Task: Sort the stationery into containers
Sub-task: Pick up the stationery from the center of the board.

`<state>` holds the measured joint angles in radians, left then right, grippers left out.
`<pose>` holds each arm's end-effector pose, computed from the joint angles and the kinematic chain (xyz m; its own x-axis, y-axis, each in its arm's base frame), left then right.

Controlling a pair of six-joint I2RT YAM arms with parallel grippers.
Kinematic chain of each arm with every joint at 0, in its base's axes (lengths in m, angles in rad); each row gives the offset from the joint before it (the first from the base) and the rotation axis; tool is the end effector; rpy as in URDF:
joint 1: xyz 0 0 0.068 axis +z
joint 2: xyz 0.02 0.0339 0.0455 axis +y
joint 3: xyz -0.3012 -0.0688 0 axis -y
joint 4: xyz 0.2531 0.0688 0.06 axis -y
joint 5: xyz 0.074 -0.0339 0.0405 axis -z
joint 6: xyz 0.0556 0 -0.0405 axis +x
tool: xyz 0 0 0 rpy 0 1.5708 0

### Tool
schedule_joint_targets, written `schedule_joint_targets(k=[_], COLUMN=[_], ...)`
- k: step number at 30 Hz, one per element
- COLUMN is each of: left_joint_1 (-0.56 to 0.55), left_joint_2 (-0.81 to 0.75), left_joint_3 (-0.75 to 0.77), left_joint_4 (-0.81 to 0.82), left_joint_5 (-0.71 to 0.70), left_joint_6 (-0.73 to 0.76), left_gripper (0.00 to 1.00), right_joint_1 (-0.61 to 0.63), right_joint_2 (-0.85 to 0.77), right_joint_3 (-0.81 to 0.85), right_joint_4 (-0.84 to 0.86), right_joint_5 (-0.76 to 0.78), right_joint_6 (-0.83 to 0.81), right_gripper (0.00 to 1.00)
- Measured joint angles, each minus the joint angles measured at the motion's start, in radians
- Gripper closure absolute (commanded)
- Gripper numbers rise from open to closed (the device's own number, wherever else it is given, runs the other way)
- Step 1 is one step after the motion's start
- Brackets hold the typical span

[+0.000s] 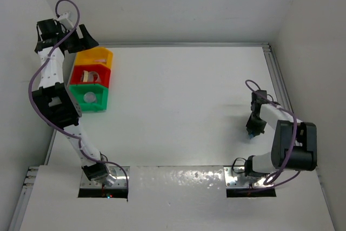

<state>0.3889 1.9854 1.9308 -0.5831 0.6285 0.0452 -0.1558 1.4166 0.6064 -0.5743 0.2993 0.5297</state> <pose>0.4685 0.1567 0.3644 -0.5444 -0.1836 -0.8185 0.1552 0.9369 -0.3134 0.2101 -0.0496 0.1442 -0.7356 0.6043 -0.3062 0.6650 0.7302 -0.1565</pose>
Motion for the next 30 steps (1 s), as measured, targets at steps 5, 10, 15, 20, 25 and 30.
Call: schedule_joint_targets(k=[5,10,15,20,25,30], left_joint_1=[0.0,-0.001,-0.002,-0.003,-0.003,-0.003], left_joint_2=[-0.005,-0.022,-0.04,-0.047,-0.054,-0.06], left_joint_3=[0.009,0.009,0.014,0.027,0.027,0.03], left_joint_4=[-0.005,-0.016,-0.027,-0.04,-0.047,-0.052], left_joint_5=[0.003,0.004,0.007,0.013,0.017,0.024], left_joint_6=[-0.001,-0.001,-0.001,-0.001,0.0,0.0], left_gripper=[0.17,0.17,0.17,0.17,0.17,0.17], right_joint_1=[0.066,0.115,0.145,0.145,0.145,0.15], right_joint_2=[-0.002,-0.034,-0.082,-0.067,-0.028,-0.008], right_joint_3=[0.0,-0.018,-0.035,-0.037,-0.023,0.001], right_joint_4=[0.021,0.053,0.085,0.092,0.079,0.06], right_joint_5=[0.006,-0.01,-0.05,-0.074,-0.077,-0.075], right_joint_6=[-0.024,-0.066,-0.107,-0.116,-0.119,-0.12], right_gripper=[1.0,1.0,0.95,0.79,0.69,0.64])
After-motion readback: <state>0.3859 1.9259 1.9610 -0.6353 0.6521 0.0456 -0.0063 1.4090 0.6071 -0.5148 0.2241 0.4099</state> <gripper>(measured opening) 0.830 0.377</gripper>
